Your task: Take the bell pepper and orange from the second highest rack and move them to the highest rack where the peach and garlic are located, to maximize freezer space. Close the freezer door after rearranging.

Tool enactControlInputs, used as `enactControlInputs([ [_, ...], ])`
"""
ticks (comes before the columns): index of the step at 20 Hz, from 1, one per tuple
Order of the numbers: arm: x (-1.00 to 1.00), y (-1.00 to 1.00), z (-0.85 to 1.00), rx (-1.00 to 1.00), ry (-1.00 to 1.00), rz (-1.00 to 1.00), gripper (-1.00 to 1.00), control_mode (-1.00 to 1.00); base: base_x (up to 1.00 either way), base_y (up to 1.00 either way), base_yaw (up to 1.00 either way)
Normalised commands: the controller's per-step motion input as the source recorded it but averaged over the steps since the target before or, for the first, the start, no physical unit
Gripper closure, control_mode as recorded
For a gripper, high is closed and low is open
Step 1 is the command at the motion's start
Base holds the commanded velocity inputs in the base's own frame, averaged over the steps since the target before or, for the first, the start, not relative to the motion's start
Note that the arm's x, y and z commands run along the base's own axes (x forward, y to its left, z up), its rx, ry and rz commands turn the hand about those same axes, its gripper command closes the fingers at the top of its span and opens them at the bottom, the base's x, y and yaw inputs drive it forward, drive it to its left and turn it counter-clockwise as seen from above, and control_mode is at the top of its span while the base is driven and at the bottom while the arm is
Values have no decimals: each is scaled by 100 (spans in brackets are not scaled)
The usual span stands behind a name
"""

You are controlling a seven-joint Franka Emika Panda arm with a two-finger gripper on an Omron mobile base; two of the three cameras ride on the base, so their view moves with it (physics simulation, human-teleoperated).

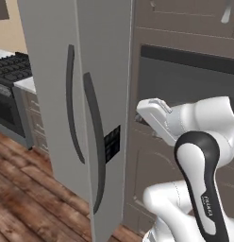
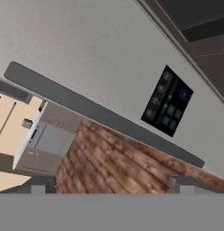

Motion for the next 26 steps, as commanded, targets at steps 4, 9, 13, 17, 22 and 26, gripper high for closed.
enactControlInputs([
  [4,0,0,0,0,0,0,-100,100,-48,6,0],
  [9,0,0,0,0,0,0,-100,100,-6,27,0],
  [13,0,0,0,0,0,0,-100,100,50,19,0],
  [17,0,0,0,0,0,0,-100,100,56,22,0],
  [22,0,0,0,0,0,0,-100,100,50,24,0],
  [26,0,0,0,0,0,0,-100,100,43,10,0],
])
